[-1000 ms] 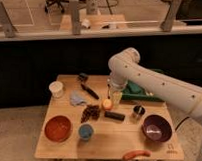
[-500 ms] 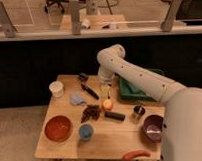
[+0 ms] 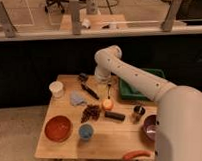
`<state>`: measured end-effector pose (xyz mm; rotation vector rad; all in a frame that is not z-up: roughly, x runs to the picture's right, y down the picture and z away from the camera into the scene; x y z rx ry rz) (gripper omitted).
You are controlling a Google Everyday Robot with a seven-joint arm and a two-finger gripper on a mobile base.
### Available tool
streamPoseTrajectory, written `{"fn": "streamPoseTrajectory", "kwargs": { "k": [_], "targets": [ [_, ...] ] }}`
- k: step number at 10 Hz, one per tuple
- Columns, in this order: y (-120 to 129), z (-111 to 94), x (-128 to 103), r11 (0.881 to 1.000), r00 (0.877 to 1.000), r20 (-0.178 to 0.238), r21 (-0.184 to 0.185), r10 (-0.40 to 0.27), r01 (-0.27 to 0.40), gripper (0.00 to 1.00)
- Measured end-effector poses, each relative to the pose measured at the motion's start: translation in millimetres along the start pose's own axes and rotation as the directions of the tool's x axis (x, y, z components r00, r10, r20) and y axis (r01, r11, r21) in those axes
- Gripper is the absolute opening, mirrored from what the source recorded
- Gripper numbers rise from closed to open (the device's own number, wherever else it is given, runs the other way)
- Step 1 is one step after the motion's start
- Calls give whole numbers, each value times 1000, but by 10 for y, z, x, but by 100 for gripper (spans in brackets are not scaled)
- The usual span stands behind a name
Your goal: Place towel in tray
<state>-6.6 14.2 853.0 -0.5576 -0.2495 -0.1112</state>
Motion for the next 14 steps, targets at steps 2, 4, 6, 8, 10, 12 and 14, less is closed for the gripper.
{"fn": "streamPoseTrajectory", "kwargs": {
  "k": [2, 4, 6, 8, 10, 12, 14],
  "targets": [
    [2, -2, 8, 1000, 1000, 0, 0, 1, -1, 80],
    [3, 56, -35, 1000, 1000, 23, 0, -4, 4, 80],
    [2, 173, -150, 1000, 999, 39, 9, -8, 8, 80],
    [13, 263, -283, 1000, 999, 46, 17, -18, 17, 80],
    [2, 340, -509, 999, 996, 72, 27, -49, 47, 80],
    [2, 438, -705, 996, 992, 98, 38, -84, 81, 80],
    [19, 576, -844, 993, 986, 120, 41, -116, 111, 80]
  ]
}}
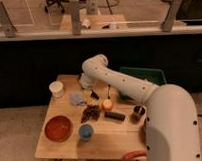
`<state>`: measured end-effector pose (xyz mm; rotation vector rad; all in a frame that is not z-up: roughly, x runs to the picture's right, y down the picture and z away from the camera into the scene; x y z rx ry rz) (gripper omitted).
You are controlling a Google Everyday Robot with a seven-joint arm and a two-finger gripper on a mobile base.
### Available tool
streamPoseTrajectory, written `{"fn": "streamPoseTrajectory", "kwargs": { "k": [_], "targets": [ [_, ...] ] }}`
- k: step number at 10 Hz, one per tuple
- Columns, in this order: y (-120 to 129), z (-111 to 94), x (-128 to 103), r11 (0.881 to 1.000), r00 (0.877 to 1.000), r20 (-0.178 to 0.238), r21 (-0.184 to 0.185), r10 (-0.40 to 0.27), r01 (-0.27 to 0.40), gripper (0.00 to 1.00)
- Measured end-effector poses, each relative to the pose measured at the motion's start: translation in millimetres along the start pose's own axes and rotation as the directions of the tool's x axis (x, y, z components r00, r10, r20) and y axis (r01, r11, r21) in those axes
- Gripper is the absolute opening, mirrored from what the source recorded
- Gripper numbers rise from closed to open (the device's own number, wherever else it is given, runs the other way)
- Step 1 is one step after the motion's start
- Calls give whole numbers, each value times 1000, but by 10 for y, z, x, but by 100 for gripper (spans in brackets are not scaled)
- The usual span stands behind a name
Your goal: Place towel in tray
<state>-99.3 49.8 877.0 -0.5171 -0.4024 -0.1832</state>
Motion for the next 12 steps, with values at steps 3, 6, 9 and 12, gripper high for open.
{"fn": "streamPoseTrajectory", "kwargs": {
  "k": [3, 6, 9, 12],
  "targets": [
    [63, 169, -42, 1000, 1000, 17, -11, -22, 22, 80],
    [115, 314, -84, 999, 999, 29, -20, -38, 39, 80],
    [158, 453, -157, 998, 997, 45, -29, -59, 60, 80],
    [198, 592, -219, 996, 995, 56, -40, -79, 82, 80]
  ]
}}
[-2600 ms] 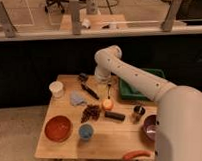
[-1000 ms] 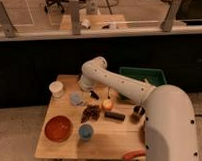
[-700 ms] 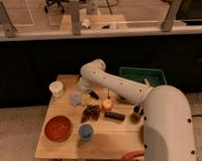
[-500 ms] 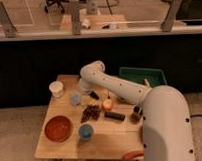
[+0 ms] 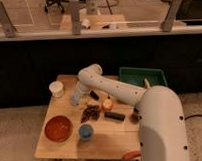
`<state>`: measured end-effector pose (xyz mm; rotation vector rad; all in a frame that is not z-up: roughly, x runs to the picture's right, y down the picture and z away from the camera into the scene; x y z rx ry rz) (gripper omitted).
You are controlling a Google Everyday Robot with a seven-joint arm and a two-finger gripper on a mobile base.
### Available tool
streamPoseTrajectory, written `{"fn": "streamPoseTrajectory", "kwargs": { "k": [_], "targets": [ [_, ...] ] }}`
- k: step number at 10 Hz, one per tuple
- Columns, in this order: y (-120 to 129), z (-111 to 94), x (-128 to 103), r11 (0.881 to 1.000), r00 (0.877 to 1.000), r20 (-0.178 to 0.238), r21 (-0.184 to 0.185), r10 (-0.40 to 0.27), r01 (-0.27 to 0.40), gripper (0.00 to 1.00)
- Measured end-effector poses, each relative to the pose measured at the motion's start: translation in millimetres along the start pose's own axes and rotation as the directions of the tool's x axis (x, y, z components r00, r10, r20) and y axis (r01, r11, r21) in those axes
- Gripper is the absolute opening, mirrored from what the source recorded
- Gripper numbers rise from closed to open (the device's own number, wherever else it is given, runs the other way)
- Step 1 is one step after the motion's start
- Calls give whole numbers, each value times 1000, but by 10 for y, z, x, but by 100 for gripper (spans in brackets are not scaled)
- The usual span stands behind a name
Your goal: Place towel in tray
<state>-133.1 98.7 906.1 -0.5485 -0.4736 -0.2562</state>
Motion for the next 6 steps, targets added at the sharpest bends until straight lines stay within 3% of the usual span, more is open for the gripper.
{"fn": "streamPoseTrajectory", "kwargs": {
  "k": [6],
  "targets": [
    [55, 195, -29, 1000, 1000, -3, -26, -10, 10, 80]
  ]
}}
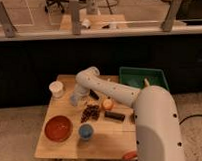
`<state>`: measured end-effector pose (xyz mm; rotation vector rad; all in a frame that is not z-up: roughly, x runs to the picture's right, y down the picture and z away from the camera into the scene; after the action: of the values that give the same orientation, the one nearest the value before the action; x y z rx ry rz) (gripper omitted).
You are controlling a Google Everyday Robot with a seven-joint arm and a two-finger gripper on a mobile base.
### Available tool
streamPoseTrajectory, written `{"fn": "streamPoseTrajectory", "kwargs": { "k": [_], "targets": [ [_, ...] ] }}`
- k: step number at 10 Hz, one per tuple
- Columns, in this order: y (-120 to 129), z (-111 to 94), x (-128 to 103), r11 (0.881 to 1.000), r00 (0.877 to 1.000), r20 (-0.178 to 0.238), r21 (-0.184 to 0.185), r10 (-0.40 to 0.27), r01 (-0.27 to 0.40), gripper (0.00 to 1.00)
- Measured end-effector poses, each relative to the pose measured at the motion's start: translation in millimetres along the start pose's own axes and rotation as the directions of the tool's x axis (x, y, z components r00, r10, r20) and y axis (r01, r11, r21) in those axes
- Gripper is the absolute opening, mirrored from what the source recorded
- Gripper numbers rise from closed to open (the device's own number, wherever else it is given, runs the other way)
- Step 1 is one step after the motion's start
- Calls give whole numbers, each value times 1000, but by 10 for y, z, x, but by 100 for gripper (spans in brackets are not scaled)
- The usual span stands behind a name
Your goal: Place towel in tray
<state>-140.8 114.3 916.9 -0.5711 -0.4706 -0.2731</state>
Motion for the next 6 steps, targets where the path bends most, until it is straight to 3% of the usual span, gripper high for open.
{"fn": "streamPoseTrajectory", "kwargs": {
  "k": [6],
  "targets": [
    [-8, 55, 119, 1000, 999, -43, 2, 23, -23, 77]
  ]
}}
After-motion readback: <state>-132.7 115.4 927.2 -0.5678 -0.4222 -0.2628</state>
